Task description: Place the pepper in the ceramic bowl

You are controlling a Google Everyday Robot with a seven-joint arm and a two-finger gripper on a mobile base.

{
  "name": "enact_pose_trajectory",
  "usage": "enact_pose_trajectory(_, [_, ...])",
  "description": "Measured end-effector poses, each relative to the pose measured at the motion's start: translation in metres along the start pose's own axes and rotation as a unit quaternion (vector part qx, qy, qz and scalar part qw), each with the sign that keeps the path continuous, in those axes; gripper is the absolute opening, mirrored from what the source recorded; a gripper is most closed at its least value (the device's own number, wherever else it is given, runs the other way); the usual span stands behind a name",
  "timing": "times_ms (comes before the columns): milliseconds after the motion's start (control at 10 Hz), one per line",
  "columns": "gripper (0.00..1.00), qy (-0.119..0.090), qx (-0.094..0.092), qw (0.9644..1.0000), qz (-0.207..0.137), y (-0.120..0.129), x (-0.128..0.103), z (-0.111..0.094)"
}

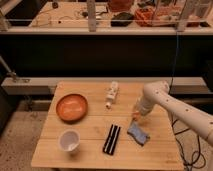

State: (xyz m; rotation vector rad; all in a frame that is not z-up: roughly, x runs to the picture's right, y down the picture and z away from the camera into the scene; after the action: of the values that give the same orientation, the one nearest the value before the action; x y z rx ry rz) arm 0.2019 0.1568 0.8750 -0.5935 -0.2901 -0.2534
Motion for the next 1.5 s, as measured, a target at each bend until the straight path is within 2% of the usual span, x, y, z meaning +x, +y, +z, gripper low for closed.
enact_pose_trajectory(300, [0.08, 0.006, 0.005, 0.9999, -0.007, -0.002, -0.001, -0.006])
enact_pose_trajectory(400, [0.05, 0.010, 0.006, 0.9998, -0.015, -0.006, -0.007, -0.011])
enact_pose_trajectory(700, [0.04, 0.021, 0.009, 0.9989, -0.040, -0.027, -0.040, -0.028])
enact_pose_trajectory(1000, [0.04, 0.028, 0.011, 0.9981, -0.053, -0.033, -0.045, -0.038])
enact_pose_trajectory(1200, [0.04, 0.030, 0.012, 0.9976, -0.062, -0.041, -0.061, -0.041])
enact_pose_trajectory(1300, [0.04, 0.032, 0.016, 0.9968, -0.071, -0.053, -0.078, -0.046])
enact_pose_trajectory(1500, [0.04, 0.035, 0.014, 0.9961, -0.080, -0.059, -0.086, -0.052])
